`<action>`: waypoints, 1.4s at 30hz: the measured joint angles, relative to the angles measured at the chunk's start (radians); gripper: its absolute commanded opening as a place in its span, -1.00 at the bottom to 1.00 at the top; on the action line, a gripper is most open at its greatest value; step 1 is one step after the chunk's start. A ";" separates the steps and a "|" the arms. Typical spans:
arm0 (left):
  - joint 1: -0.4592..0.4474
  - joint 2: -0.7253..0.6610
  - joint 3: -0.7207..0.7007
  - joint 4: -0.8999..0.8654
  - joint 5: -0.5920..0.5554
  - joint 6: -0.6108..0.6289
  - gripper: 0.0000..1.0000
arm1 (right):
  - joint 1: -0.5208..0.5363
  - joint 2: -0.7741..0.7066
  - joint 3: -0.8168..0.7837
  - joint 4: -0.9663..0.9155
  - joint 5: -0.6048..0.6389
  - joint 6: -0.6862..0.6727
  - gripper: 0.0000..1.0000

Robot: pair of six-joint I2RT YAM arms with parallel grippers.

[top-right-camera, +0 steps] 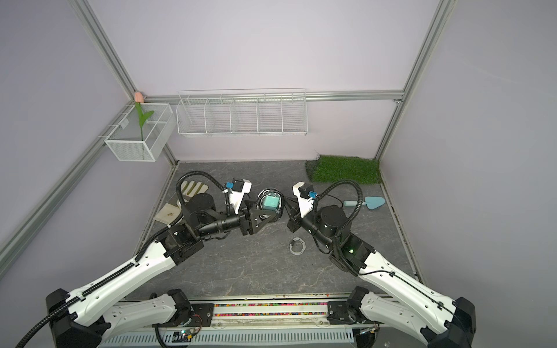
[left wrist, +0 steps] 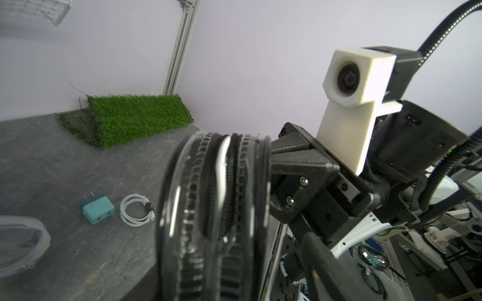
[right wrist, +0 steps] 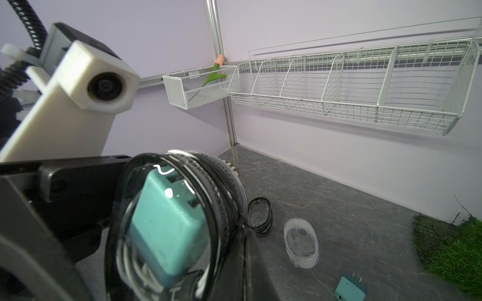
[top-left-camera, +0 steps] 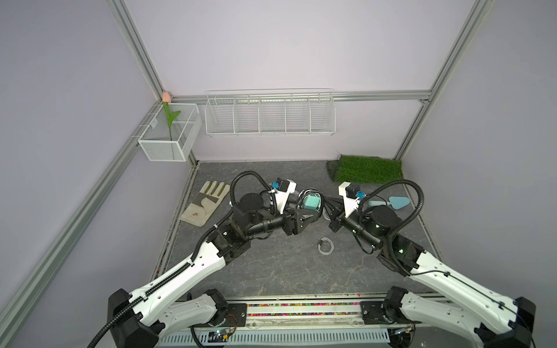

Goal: Pack away charging kits
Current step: Adjust the storage bag.

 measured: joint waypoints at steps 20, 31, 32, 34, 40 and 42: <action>0.001 0.045 -0.063 0.277 -0.047 -0.132 0.42 | 0.089 0.012 -0.055 0.176 0.258 0.174 -0.87; 0.001 0.042 -0.090 0.371 -0.074 -0.164 -0.02 | 0.135 0.047 -0.056 0.254 0.273 0.216 -0.87; 0.001 0.040 -0.093 0.382 -0.076 -0.167 -0.12 | 0.140 0.053 -0.056 0.255 0.274 0.216 -0.87; 0.001 0.036 -0.100 0.398 -0.082 -0.167 -0.19 | 0.144 0.058 -0.056 0.256 0.279 0.215 -0.87; 0.000 0.020 -0.107 0.407 -0.089 -0.169 -0.81 | 0.150 0.059 -0.056 0.264 0.286 0.214 -0.87; 0.001 0.020 -0.107 0.406 -0.089 -0.164 -0.90 | 0.150 0.059 -0.055 0.262 0.286 0.210 -0.87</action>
